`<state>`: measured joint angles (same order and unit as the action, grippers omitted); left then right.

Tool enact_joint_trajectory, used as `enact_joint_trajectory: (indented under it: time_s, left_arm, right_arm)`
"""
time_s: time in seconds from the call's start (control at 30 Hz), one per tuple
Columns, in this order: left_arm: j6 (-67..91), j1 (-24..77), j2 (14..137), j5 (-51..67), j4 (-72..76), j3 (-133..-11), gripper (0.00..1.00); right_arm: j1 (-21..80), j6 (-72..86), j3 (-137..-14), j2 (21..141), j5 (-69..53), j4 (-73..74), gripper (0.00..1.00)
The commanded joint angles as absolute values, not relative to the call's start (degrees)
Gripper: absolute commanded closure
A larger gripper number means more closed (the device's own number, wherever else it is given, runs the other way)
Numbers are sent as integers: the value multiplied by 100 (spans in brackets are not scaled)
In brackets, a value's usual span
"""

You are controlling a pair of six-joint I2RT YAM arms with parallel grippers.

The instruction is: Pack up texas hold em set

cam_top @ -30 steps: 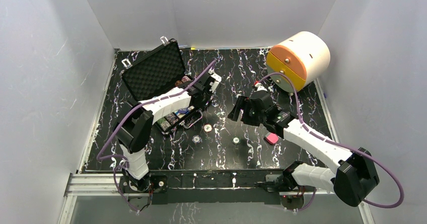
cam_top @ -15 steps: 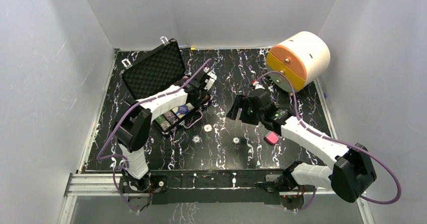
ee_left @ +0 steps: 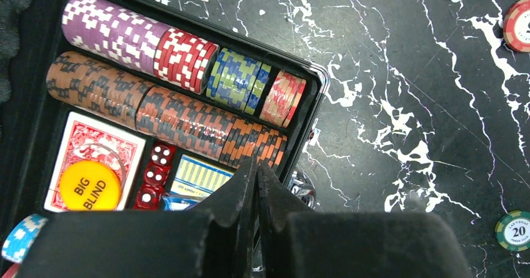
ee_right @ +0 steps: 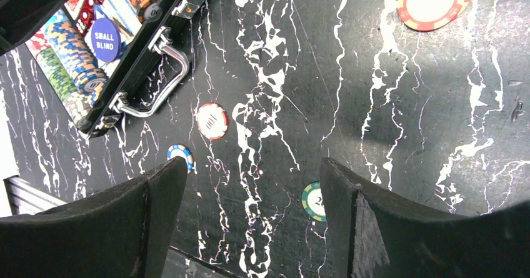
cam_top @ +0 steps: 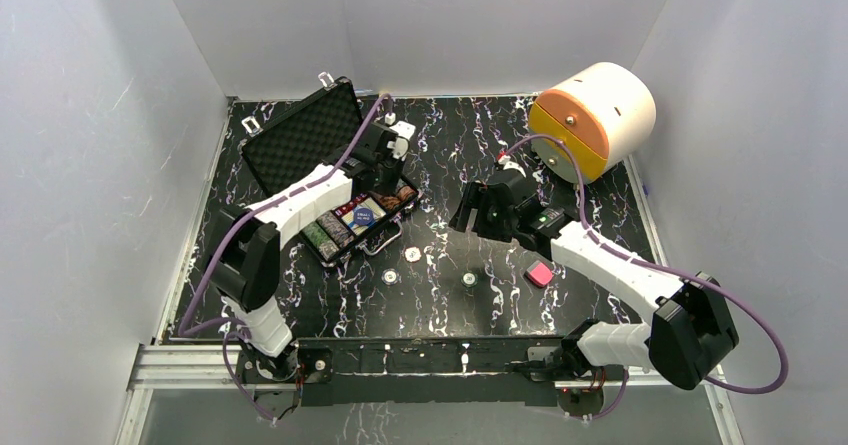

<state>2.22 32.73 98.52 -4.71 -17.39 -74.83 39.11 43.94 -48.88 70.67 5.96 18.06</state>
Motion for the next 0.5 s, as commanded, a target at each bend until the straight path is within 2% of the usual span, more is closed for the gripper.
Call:
enact_joint_trajectory:
  time_s: [0.0,0.23,0.47]
  left_arm:
    - [426,3228,9973,-113,-1861,-7488,99]
    - [549,3206,10131,195,-1890,-7392,100]
    - [616,3203,10387,22,-2001,-7378,100]
  right_arm:
    - [3908,4385,-5122,7063,669,1809,15]
    - [3907,4394,-5093,7027,707,1854,15]
    - [3906,4392,-5072,7032,730,1880,15]
